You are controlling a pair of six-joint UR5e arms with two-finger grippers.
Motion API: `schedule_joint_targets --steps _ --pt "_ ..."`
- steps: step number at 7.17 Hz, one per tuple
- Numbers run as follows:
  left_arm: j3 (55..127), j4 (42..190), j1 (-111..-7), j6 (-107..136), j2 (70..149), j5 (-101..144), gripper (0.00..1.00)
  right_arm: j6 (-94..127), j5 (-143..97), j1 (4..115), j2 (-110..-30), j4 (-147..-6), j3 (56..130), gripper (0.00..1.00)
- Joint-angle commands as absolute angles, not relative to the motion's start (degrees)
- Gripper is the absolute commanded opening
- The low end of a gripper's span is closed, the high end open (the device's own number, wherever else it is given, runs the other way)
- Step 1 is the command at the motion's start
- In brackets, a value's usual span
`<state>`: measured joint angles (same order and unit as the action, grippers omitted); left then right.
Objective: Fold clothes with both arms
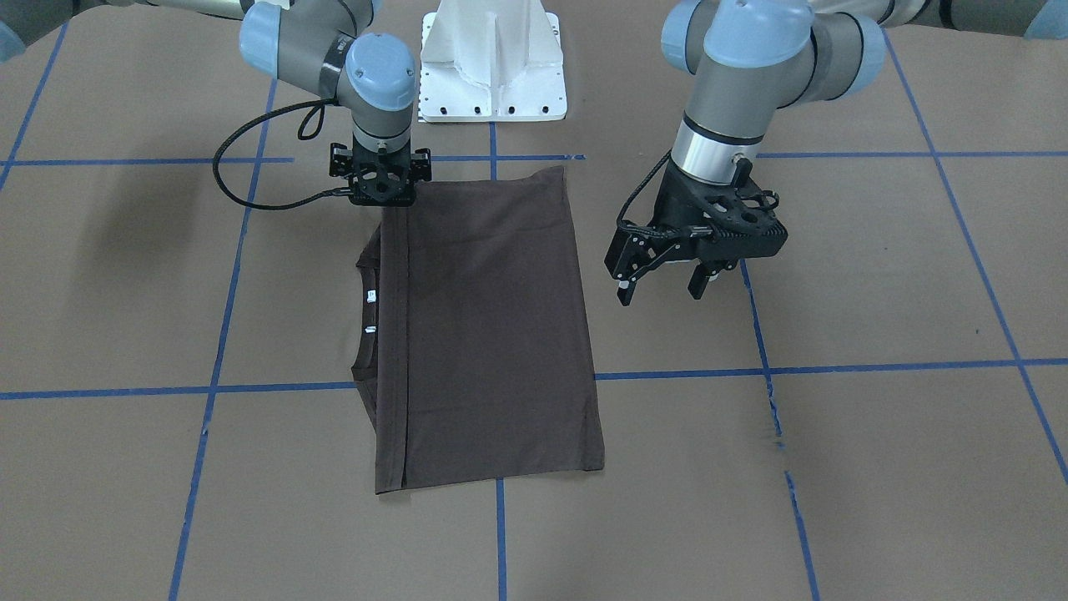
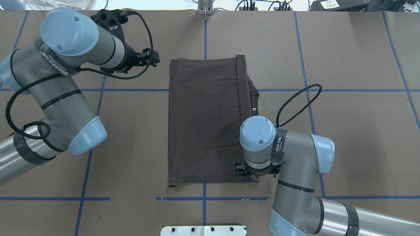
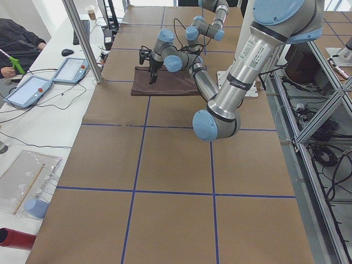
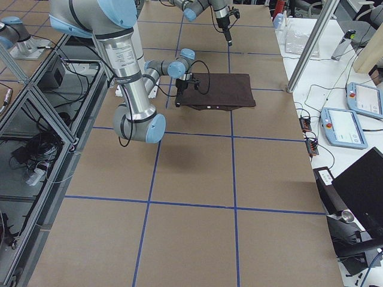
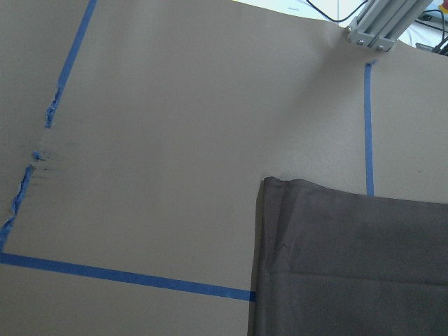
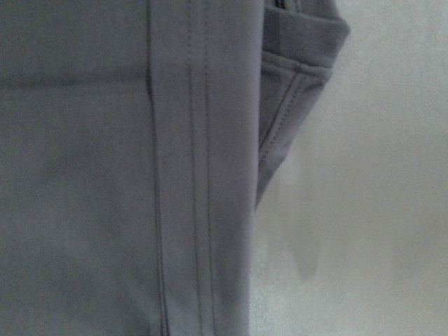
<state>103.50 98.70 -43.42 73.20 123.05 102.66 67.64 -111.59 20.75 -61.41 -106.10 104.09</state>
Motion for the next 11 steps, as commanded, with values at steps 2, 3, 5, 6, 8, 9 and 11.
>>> schedule_joint_targets --steps 2,3,5,6,8,9,11 --pt "103.5 98.8 -43.4 73.3 123.0 102.7 1.00 67.6 -111.6 20.4 -61.8 -106.3 103.9 1.00" --pt "103.7 98.8 -43.4 73.3 123.0 102.7 1.00 67.6 -111.6 20.4 -62.0 -106.3 103.9 1.00" --pt "104.0 98.6 -43.4 73.3 123.0 102.7 1.00 67.5 -111.6 20.7 -62.1 -106.7 104.0 1.00" --pt "104.0 98.6 -43.4 73.3 123.0 102.7 1.00 67.4 -111.6 21.1 -63.1 -106.7 104.1 1.00" --pt "104.0 98.7 -43.4 73.3 123.0 102.7 1.00 65.8 -111.2 21.9 -65.0 -106.5 104.4 1.00" --pt "103.9 98.8 -43.3 73.5 123.0 102.7 1.00 65.7 -111.4 22.7 -65.4 -106.5 105.6 1.00" --pt "104.0 98.8 -43.3 73.5 123.0 102.7 1.00 65.5 -110.7 22.8 -68.4 -106.3 107.1 1.00"
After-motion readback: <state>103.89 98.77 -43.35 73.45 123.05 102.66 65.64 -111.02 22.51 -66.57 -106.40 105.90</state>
